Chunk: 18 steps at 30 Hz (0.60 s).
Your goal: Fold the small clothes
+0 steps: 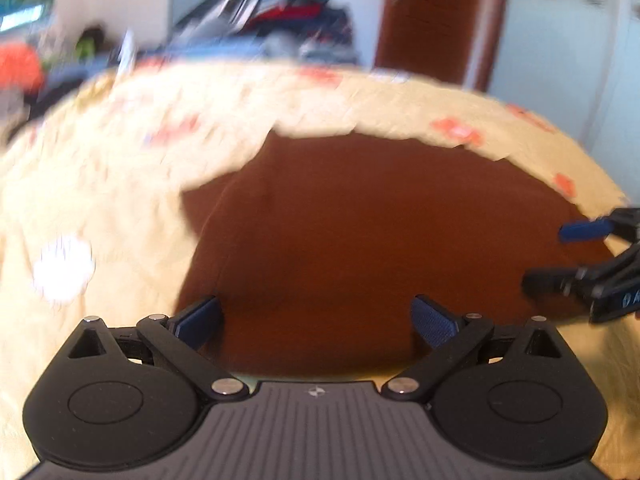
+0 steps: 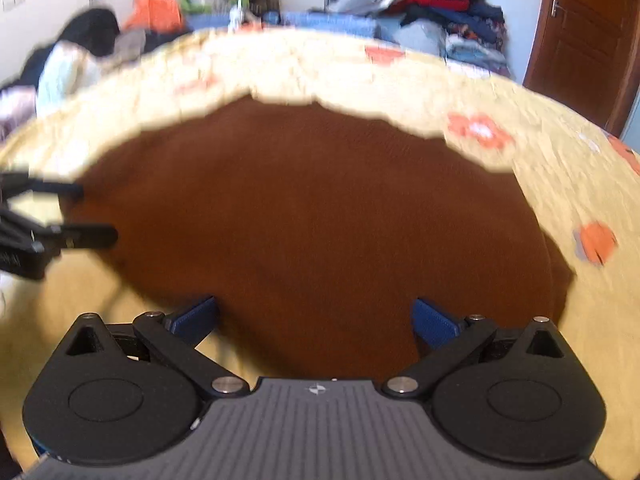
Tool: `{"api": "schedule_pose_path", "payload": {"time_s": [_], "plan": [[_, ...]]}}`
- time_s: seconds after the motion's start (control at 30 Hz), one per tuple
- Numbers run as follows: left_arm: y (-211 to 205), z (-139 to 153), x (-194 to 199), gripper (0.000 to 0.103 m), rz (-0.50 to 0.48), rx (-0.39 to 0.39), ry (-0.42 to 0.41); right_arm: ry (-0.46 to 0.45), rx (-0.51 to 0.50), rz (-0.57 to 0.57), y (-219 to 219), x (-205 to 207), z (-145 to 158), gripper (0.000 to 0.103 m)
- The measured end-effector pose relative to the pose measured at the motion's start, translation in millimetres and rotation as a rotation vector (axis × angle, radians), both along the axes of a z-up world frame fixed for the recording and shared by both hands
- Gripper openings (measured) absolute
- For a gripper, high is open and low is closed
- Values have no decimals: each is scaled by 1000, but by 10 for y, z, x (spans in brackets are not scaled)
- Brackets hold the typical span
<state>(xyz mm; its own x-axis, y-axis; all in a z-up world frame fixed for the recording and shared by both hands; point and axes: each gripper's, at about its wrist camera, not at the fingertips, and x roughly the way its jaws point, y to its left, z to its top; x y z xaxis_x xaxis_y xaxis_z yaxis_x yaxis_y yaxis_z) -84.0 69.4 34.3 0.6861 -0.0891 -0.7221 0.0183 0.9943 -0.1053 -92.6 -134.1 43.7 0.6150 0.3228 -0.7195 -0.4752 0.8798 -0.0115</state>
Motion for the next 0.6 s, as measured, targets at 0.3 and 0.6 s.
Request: {"api": "schedule_pose_path", "payload": {"time_s": [0.3,0.6], "plan": [[618,-31,-356,103,299,-386,0,38,46,11,-33,24,-40,103],[691,-315,-126,92,441,-954,-4,157,426,-106,-344,316,204,103]]}}
